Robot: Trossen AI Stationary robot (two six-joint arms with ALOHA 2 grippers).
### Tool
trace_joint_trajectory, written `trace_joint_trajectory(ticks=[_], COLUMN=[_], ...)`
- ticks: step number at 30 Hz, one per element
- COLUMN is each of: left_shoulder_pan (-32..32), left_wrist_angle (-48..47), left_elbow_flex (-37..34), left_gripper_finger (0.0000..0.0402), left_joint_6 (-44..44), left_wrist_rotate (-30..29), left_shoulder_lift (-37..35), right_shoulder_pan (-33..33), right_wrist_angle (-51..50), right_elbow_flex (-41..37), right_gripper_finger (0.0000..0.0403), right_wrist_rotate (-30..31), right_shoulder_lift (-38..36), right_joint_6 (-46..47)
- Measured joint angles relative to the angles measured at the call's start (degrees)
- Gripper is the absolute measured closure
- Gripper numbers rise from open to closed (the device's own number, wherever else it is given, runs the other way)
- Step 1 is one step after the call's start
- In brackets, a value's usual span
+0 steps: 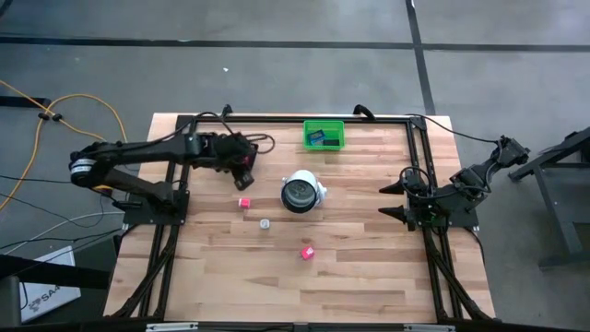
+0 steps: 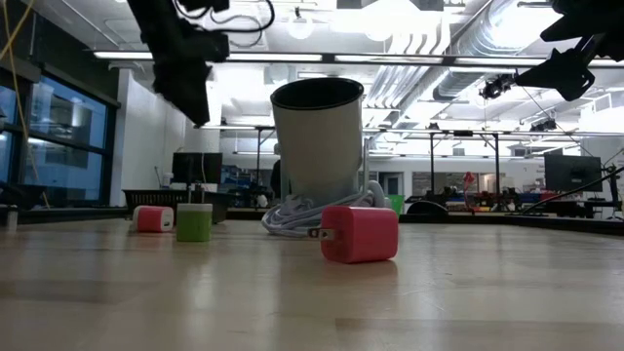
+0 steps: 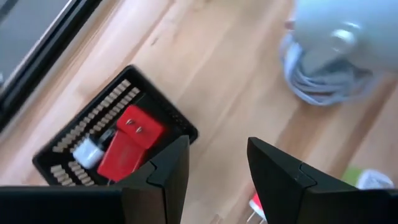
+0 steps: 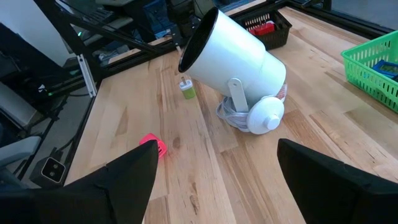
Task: Pick & Place Office items
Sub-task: Put the top pink charger adapter into the black bin
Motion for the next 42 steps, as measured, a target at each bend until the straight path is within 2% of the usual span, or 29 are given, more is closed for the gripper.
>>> trace_joint_trajectory(ticks=[13, 21, 29, 38, 42], left_shoulder_pan=[-10.0, -15.5, -17.5, -19.1, -18.9], left_wrist_angle=[0.5, -3.1, -3.3, -0.2, 1.0], left_elbow_flex=[0.0, 0.0, -2.5, -8.6, -11.4], left_gripper_finger=[0.0245, 0.0245, 0.0245, 0.0245, 0.0245], left_joint_6=[2.5, 2.8, 2.4, 10.7, 9.9], left_wrist_rotate=[0.1, 0.1, -0.4, 8.1, 9.0], left_shoulder_lift=[-0.2, -0.2, -0.2, -0.2, -0.2], right_shoulder_pan=[0.0, 0.0, 0.0, 0.0, 0.0], right_wrist_angle=[0.0, 0.0, 0.0, 0.0, 0.0], right_elbow_flex=[0.0, 0.0, 0.0, 0.0, 0.0], right_gripper_finger=[0.0086, 0.0086, 0.0086, 0.0086, 0.0086], right_wrist_rotate=[0.0, 0.0, 0.0, 0.0, 0.0], right_shoulder_lift=[0.0, 0.0, 0.0, 0.0, 0.0], right_joint_6=[0.0, 0.0, 0.0, 0.0, 0.0])
